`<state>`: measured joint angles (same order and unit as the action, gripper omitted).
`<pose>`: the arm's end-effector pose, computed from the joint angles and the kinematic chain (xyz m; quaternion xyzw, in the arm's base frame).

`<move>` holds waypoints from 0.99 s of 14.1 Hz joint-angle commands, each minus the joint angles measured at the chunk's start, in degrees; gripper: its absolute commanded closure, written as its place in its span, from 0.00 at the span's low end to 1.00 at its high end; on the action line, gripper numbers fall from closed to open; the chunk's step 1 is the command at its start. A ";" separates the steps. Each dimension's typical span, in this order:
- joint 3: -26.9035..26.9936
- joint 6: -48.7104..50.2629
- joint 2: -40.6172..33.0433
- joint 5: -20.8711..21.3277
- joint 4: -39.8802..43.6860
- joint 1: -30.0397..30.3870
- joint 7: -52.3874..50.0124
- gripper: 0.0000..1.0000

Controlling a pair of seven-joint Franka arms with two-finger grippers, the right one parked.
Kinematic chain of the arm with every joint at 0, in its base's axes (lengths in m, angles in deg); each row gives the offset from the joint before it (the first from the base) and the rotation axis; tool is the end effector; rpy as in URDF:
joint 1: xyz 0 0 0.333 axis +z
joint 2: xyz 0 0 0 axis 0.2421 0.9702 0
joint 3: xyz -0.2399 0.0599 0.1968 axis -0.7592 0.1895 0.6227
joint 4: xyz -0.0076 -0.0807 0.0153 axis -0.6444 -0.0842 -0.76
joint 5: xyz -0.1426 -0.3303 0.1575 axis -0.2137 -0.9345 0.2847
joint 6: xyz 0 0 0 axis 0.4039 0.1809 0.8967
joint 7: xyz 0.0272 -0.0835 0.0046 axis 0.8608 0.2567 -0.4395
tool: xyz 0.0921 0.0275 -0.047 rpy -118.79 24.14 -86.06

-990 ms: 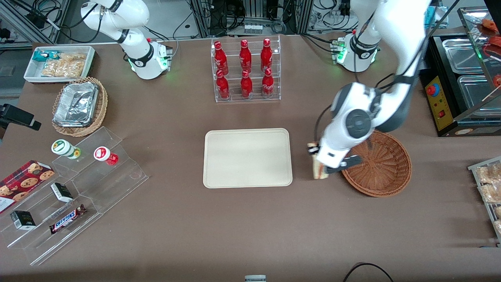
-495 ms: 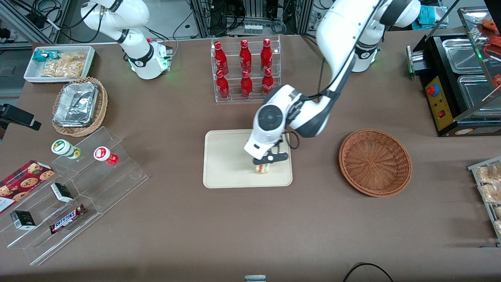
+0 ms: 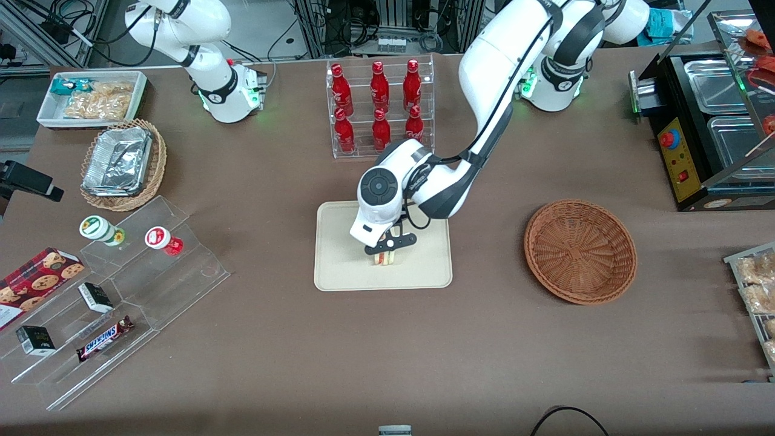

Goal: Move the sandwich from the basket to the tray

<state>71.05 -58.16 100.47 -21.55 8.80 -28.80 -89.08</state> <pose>0.5045 -0.5431 0.2389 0.9883 0.1253 -0.0873 0.0019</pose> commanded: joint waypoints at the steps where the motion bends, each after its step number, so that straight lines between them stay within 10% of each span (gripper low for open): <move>1: 0.98 1.50 3.48 0.22 4.44 -0.96 -2.05 0.95; 4: 0.98 0.44 4.72 0.13 4.97 -1.49 -2.14 0.73; 6: 0.98 0.70 4.28 0.31 4.97 -1.58 -2.22 0.00; 14: 2.72 17.02 -9.94 2.06 4.44 -1.31 -3.63 0.00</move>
<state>71.91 -46.25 95.65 -20.46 15.02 -29.55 -91.33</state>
